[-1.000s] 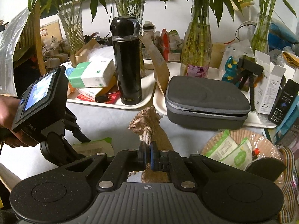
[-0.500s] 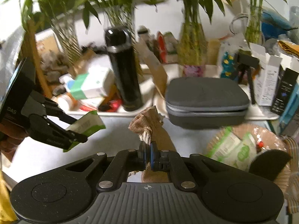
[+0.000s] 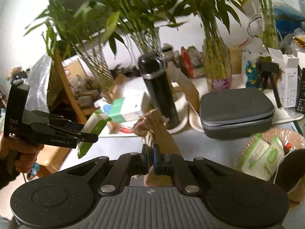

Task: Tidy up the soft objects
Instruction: 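Carry the wipes packet and tan pouch over the cardboard box with both tools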

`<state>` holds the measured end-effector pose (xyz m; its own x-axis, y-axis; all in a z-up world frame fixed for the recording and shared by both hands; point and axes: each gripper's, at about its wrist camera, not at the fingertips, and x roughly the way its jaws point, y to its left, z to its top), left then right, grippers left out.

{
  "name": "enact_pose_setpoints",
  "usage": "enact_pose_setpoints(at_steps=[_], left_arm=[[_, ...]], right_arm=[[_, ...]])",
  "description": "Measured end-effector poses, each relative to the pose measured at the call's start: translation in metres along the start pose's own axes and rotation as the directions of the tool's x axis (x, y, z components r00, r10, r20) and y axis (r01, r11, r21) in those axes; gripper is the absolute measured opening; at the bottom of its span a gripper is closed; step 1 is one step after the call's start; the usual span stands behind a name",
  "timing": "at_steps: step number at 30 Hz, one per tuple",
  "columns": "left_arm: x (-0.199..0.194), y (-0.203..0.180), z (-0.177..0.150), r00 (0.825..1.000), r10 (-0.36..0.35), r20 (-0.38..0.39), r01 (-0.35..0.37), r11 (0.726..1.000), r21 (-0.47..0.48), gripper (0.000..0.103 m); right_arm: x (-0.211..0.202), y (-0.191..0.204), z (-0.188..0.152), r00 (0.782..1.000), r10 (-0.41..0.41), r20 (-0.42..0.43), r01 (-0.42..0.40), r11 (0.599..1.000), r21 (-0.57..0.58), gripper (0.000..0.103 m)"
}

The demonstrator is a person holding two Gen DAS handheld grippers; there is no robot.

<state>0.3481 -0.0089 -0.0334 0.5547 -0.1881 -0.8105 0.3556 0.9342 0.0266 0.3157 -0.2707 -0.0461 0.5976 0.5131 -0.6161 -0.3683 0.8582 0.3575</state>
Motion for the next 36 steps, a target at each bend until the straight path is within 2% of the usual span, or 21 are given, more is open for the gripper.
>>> enact_pose_setpoints(at_steps=[5,10,19,25,33,36], left_arm=[[-0.028,-0.004,-0.005,1.000,-0.006,0.027,0.007,1.000,-0.027,0.047],[-0.057,-0.009,-0.015,1.000,-0.012,0.018,0.014,0.998,-0.062,0.047],[-0.102,-0.012,-0.038,0.998,-0.060,-0.004,0.059,0.986,-0.153,0.047],[-0.129,-0.021,-0.056,0.998,-0.067,0.004,0.066,0.986,-0.152,0.047],[-0.158,-0.032,-0.077,0.996,-0.088,0.035,0.092,0.987,-0.129,0.047],[-0.166,-0.036,-0.085,0.996,-0.080,0.042,0.084,0.990,-0.116,0.047]], right_arm=[[-0.024,0.021,0.004,0.996,-0.081,0.026,0.083,0.993,-0.086,0.007],[-0.050,0.038,0.004,0.994,-0.099,0.050,0.106,0.981,-0.164,0.007],[-0.095,0.059,-0.005,0.998,-0.030,0.058,0.040,0.983,-0.178,0.007],[-0.118,0.076,-0.015,0.999,0.012,0.048,-0.002,0.980,-0.197,0.007],[-0.136,0.105,-0.039,0.998,0.052,0.031,-0.041,0.957,-0.289,0.007],[-0.138,0.110,-0.046,0.994,0.112,0.006,-0.105,0.952,-0.286,0.007]])
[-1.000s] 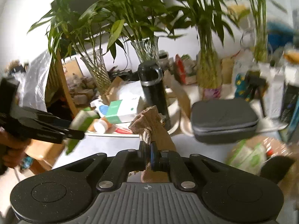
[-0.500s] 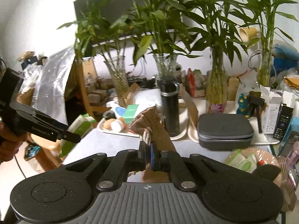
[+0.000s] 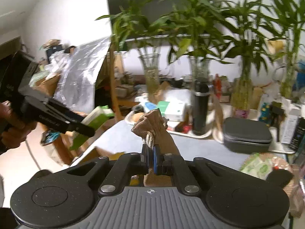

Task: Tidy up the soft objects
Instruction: 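Carry the wipes packet and tan pouch over the cardboard box with both tools, then lower the pouch and wipes packet into the box and open both tools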

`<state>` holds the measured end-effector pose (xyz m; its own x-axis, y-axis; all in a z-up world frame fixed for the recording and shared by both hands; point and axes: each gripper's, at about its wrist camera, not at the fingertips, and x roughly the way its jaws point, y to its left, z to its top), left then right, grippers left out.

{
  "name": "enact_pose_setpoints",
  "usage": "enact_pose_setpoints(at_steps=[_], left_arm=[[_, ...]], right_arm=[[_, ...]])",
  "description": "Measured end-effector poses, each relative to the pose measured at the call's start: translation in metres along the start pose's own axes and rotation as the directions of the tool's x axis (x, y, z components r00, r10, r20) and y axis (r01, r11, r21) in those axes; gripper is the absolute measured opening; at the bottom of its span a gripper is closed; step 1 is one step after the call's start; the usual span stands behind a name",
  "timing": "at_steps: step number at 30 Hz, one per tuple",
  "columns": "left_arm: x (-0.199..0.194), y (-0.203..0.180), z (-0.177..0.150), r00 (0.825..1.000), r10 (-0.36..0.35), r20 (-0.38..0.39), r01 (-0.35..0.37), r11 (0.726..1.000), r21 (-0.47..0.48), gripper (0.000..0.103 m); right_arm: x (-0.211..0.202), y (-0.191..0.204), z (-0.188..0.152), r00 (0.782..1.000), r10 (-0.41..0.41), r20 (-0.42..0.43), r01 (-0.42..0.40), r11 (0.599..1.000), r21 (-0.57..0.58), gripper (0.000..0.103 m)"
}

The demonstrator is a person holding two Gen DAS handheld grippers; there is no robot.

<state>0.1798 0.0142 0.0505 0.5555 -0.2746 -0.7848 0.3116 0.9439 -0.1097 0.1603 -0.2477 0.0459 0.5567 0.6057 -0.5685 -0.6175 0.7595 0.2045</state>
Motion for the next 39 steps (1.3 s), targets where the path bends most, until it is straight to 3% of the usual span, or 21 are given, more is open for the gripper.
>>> enact_pose_setpoints(at_steps=[5,10,18,22,23,24,25,26,27,28,34,39], left_arm=[[-0.011,-0.001,-0.011,1.000,-0.008,0.008,0.008,1.000,-0.002,0.047],[-0.017,0.000,-0.022,1.000,-0.019,0.014,0.019,1.000,-0.011,0.047],[-0.018,-0.001,-0.034,1.000,-0.017,-0.003,0.017,0.999,-0.030,0.047],[-0.013,-0.003,-0.039,1.000,-0.024,-0.013,0.024,0.999,-0.025,0.047],[-0.012,-0.003,-0.041,1.000,-0.024,-0.015,0.024,0.999,-0.028,0.047],[-0.011,-0.003,-0.042,1.000,-0.026,-0.017,0.026,0.999,-0.033,0.047],[-0.011,-0.003,-0.044,0.999,-0.028,-0.018,0.027,0.999,-0.038,0.047],[-0.011,-0.004,-0.045,0.999,-0.029,-0.018,0.028,0.999,-0.043,0.047],[-0.010,-0.004,-0.047,0.999,-0.030,-0.016,0.029,0.998,-0.050,0.047],[-0.010,-0.005,-0.049,1.000,-0.030,-0.011,0.029,0.998,-0.057,0.047],[-0.007,-0.019,-0.059,0.999,0.017,0.035,-0.017,1.000,-0.014,0.047],[0.000,-0.038,-0.070,0.998,0.036,0.051,-0.041,0.994,0.097,0.047]], right_arm=[[-0.001,-0.015,-0.010,0.997,0.073,0.009,-0.074,0.985,0.155,0.007],[0.008,-0.025,-0.031,0.999,0.044,-0.020,-0.038,0.971,0.236,0.007],[0.024,-0.006,-0.061,0.984,-0.127,-0.127,0.141,0.984,0.111,0.007],[0.035,0.006,-0.070,0.974,-0.151,-0.171,0.159,0.987,0.033,0.010],[0.036,0.008,-0.070,0.972,-0.157,-0.176,0.163,0.986,0.022,0.014],[0.036,0.009,-0.069,0.971,-0.162,-0.178,0.167,0.986,0.014,0.025],[0.034,0.011,-0.069,0.971,-0.166,-0.173,0.170,0.985,0.006,0.046],[0.032,0.013,-0.068,0.972,-0.173,-0.161,0.175,0.984,-0.002,0.060],[0.030,0.015,-0.067,0.973,-0.180,-0.146,0.180,0.984,-0.012,0.085],[0.025,0.018,-0.067,0.976,-0.176,-0.125,0.174,0.984,-0.026,0.093],[0.013,0.029,-0.069,0.977,-0.186,-0.104,0.175,0.979,-0.102,0.100],[0.005,0.032,-0.069,0.980,-0.177,-0.086,0.168,0.981,-0.097,0.100]])
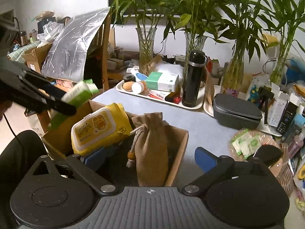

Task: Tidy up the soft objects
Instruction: 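Lower the pouch and wipes packet into the box and open both tools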

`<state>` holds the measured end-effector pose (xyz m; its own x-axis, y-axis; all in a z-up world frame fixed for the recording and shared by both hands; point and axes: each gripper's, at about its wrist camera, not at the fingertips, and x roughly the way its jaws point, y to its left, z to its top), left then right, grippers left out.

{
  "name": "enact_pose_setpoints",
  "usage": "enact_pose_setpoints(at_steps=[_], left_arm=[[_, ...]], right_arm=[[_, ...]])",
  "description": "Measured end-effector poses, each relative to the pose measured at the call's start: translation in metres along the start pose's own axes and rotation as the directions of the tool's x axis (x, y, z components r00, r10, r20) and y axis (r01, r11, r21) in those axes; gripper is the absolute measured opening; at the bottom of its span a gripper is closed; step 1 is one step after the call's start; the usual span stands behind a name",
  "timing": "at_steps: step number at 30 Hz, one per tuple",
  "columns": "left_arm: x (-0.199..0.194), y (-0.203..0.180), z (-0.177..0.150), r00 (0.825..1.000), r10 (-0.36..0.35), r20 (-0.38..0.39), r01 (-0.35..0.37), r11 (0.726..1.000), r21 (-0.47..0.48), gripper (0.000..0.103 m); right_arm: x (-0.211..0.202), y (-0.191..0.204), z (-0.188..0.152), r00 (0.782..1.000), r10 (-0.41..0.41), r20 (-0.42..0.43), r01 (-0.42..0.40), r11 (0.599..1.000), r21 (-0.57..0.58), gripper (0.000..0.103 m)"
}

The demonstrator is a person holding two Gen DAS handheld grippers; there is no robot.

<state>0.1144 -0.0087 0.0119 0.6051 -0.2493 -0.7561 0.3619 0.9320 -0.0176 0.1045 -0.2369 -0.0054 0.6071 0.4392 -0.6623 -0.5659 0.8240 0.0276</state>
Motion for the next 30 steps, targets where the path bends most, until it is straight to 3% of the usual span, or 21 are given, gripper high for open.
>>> enact_pose_setpoints(at_steps=[3,6,8,9,10,15,18,30], left_arm=[[0.002,-0.018,-0.011,0.998,0.044,0.052,-0.051,0.987,0.155,0.048],[0.009,-0.039,-0.030,0.993,0.083,0.084,-0.108,0.926,0.363,0.050],[0.010,-0.043,-0.037,0.990,0.100,0.097,-0.131,0.907,0.400,0.057],[0.009,-0.041,-0.039,0.990,0.100,0.101,-0.132,0.909,0.396,0.066],[0.007,-0.039,-0.039,0.991,0.090,0.104,-0.124,0.916,0.381,0.067],[-0.006,-0.020,-0.035,0.995,0.059,0.085,-0.078,0.968,0.240,0.067],[-0.010,-0.012,-0.035,0.996,0.059,0.070,-0.070,0.984,0.163,0.067],[-0.027,0.011,-0.038,0.992,0.108,0.067,-0.103,0.992,-0.075,0.067]], right_arm=[[-0.004,-0.001,0.000,1.000,0.003,0.017,-0.003,1.000,0.005,0.100],[-0.008,-0.002,0.001,1.000,0.003,0.026,-0.004,1.000,0.017,0.100],[-0.010,-0.004,0.001,1.000,0.006,0.030,-0.007,1.000,0.025,0.100],[-0.011,-0.004,0.001,0.999,0.006,0.032,-0.007,1.000,0.027,0.100],[-0.012,-0.005,0.001,0.999,0.005,0.033,-0.006,1.000,0.030,0.100],[-0.011,-0.005,0.000,1.000,0.012,0.018,-0.013,0.999,0.049,0.100],[-0.010,-0.006,-0.001,1.000,0.012,0.010,-0.013,0.997,0.073,0.100],[-0.010,0.000,0.003,0.998,-0.055,-0.006,0.055,0.994,0.099,0.103]])
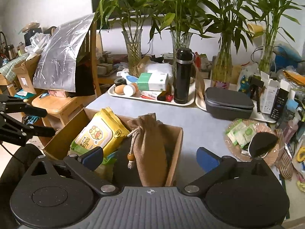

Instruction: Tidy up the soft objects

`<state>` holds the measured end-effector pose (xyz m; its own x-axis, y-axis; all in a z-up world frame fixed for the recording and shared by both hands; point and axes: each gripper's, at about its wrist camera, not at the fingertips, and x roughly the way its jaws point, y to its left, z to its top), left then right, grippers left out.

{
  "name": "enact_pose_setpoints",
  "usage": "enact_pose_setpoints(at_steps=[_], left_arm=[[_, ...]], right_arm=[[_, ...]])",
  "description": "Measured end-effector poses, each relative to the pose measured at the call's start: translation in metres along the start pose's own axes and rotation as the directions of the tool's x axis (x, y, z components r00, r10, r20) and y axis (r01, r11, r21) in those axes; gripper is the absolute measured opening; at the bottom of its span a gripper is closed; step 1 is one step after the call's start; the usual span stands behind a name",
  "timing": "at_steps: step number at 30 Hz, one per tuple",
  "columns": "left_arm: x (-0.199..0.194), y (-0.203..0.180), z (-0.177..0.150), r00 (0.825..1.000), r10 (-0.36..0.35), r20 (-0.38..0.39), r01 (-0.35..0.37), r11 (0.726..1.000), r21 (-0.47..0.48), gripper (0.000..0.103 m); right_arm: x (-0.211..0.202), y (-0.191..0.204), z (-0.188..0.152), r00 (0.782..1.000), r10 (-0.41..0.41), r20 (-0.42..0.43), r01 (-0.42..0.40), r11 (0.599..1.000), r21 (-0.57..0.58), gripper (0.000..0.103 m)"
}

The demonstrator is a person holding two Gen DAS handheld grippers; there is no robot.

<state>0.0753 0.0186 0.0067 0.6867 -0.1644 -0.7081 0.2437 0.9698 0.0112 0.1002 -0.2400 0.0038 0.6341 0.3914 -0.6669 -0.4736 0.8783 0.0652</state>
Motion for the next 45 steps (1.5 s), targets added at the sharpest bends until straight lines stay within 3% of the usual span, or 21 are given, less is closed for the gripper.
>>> enact_pose_setpoints(at_steps=[5,7,9,10,13,17,19,21,25,29,37,45], left_arm=[[-0.009,0.006,0.000,0.998,0.035,0.051,-0.031,0.996,-0.087,0.072],[-0.015,0.007,-0.001,0.991,0.084,0.102,-0.071,0.990,-0.121,0.084],[-0.021,0.008,-0.003,0.979,0.129,0.159,-0.104,0.982,-0.155,0.088],[-0.023,0.007,-0.002,0.975,0.148,0.167,-0.120,0.979,-0.165,0.097],[-0.025,0.006,-0.001,0.972,0.173,0.160,-0.143,0.973,-0.181,0.103],[-0.022,0.002,-0.001,0.982,0.154,0.110,-0.134,0.977,-0.167,0.103],[-0.022,0.000,-0.002,0.978,0.182,0.106,-0.163,0.973,-0.165,0.103],[-0.020,-0.001,-0.006,0.973,0.210,0.100,-0.194,0.969,-0.153,0.103],[-0.017,-0.003,-0.006,0.976,0.209,0.068,-0.198,0.970,-0.138,0.103],[-0.016,-0.005,-0.009,0.978,0.205,0.041,-0.197,0.969,-0.149,0.103],[-0.007,-0.006,-0.018,0.987,0.138,-0.082,-0.150,0.974,-0.172,0.103],[-0.002,-0.008,-0.028,0.979,0.126,-0.162,-0.154,0.972,-0.179,0.103]], right_arm=[[-0.007,0.009,0.002,0.998,-0.047,0.050,0.048,0.999,-0.026,0.103],[-0.009,0.013,0.003,0.995,-0.077,0.068,0.079,0.996,-0.033,0.103],[-0.009,0.014,0.004,0.991,-0.110,0.080,0.113,0.993,-0.034,0.103],[-0.009,0.016,0.005,0.987,-0.139,0.084,0.142,0.989,-0.034,0.103],[-0.007,0.019,0.005,0.975,-0.209,0.079,0.213,0.976,-0.040,0.103],[-0.006,0.025,0.001,0.960,-0.267,0.086,0.271,0.962,-0.045,0.103],[-0.006,0.030,-0.002,0.948,-0.304,0.093,0.310,0.949,-0.058,0.103],[-0.005,0.034,-0.005,0.950,-0.297,0.096,0.304,0.950,-0.066,0.103],[0.002,0.032,-0.008,0.968,-0.251,0.004,0.251,0.968,0.000,0.103],[0.006,0.033,-0.013,0.972,-0.223,-0.073,0.227,0.973,0.050,0.103],[0.021,0.041,-0.025,0.945,-0.211,-0.251,0.228,0.973,0.044,0.103],[0.020,0.045,-0.033,0.931,-0.204,-0.303,0.223,0.975,0.026,0.103]])
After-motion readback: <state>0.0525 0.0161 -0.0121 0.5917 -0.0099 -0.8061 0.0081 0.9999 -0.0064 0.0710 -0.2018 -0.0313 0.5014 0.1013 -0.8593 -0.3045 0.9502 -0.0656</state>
